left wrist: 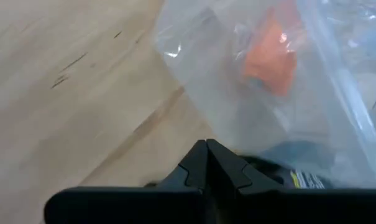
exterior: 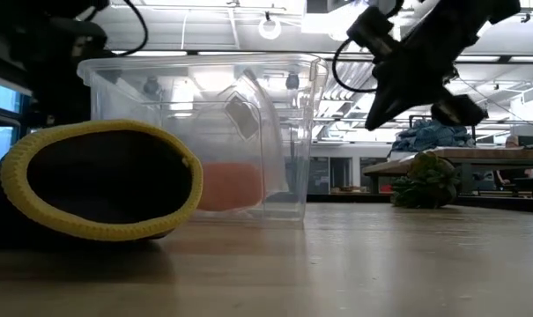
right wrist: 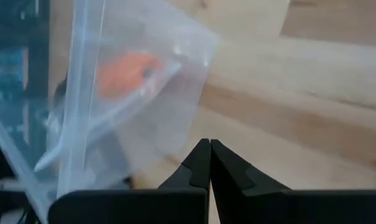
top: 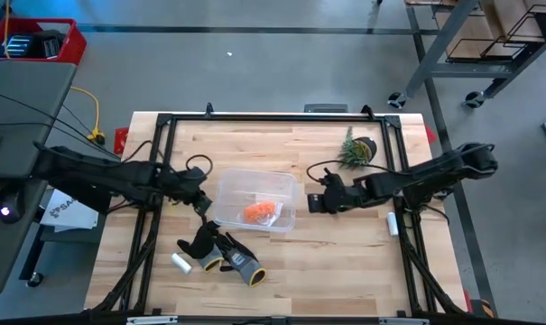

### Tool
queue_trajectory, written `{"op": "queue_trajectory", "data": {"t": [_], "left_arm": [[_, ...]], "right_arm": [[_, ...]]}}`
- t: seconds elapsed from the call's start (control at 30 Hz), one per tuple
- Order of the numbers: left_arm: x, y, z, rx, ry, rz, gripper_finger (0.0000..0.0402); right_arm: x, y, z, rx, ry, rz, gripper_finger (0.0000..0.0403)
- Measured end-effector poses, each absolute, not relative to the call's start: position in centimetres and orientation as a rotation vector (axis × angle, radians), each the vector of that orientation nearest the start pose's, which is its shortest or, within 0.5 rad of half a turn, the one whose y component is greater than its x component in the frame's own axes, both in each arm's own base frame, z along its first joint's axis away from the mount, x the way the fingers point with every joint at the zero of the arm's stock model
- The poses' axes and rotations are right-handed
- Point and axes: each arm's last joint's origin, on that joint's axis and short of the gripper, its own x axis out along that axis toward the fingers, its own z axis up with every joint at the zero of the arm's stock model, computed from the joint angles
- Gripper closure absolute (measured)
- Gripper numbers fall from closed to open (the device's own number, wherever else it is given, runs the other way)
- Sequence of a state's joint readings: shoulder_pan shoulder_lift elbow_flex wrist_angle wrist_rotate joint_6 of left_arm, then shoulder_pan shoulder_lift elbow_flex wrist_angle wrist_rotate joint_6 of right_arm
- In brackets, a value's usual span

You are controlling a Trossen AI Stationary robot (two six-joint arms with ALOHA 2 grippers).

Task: Roll bandage
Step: Put the transparent zip bag into the transparent bin

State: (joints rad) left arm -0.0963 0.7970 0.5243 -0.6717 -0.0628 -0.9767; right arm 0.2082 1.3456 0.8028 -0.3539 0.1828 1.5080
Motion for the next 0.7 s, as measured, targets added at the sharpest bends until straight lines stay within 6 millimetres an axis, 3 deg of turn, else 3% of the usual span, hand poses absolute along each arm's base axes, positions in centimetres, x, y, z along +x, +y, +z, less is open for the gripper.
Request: {"op": "queue_trajectory", "data": {"t": [0.4,0.7], "left_arm": [[19.6,-1.5,19.3,-0.930,0.761,0.347,0.0401],[21.1,-1.8,18.8,-1.008,0.742,0.281,0.0401]], "right_arm": [[27.1,3.3,21.1,1.227,0.577,-0.624,0.0403],[26.9,2.7,20.9,1.173,0.597,-0.651,0.0403]]}}
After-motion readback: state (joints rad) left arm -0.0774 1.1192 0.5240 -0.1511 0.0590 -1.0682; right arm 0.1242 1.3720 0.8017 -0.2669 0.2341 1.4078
